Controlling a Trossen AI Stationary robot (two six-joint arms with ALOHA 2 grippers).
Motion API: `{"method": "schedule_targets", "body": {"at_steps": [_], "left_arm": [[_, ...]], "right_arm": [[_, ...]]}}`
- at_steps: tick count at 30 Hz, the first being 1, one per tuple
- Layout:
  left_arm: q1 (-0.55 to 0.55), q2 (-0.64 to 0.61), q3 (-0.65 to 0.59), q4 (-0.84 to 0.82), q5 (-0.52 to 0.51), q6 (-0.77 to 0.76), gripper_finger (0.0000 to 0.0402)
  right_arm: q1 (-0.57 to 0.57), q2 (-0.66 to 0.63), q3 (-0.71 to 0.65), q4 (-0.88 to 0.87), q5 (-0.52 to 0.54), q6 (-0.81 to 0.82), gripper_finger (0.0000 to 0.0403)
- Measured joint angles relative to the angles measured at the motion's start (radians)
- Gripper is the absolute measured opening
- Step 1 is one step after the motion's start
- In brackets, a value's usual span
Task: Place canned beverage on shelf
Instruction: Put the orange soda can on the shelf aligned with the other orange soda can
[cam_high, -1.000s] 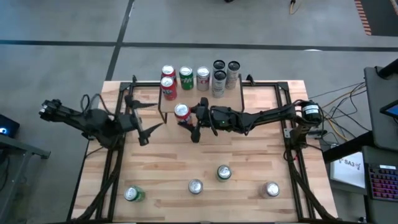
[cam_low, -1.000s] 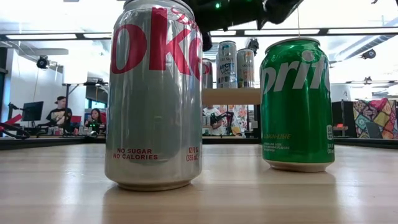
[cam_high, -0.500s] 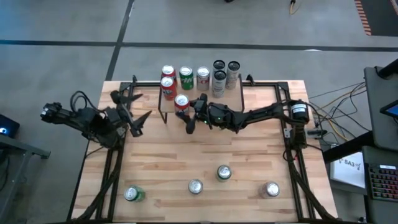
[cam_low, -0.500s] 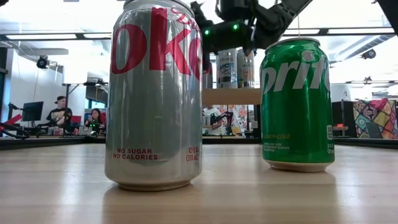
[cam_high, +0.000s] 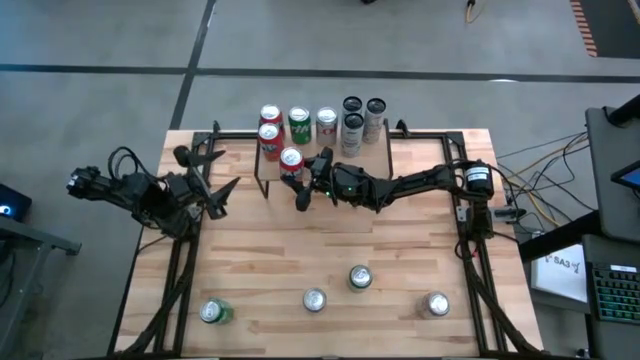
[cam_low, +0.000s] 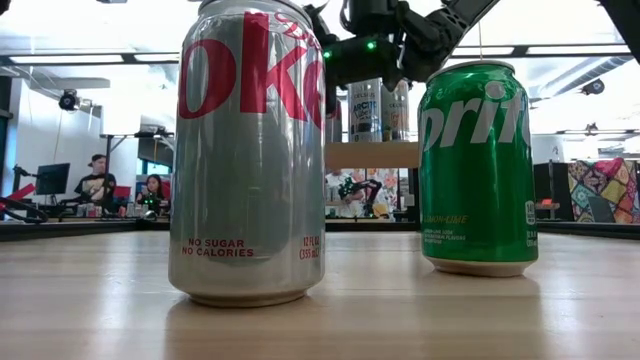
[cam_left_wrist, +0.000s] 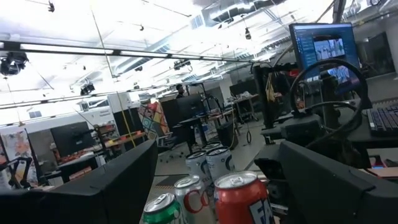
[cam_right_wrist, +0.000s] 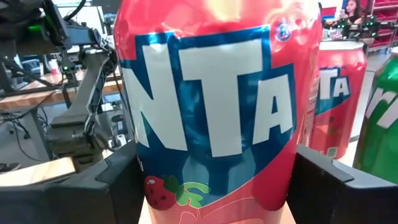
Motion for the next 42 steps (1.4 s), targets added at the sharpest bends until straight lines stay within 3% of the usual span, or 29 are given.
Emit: {"method": "schedule_targets", "body": {"at_steps": [38, 42], "left_arm": [[0.0, 0.002, 0.0, 0.006, 0.003, 0.002, 0.0322], [0.0, 0.003, 0.0, 0.006, 0.008, 0.001, 0.0322]], "right_arm": [[-0.006, 0.007, 0.0, 0.07, -0.004, -0.004, 0.028], [-0.006, 0.047, 0.046, 0.073, -0.013, -0.01, 0.028]]}}
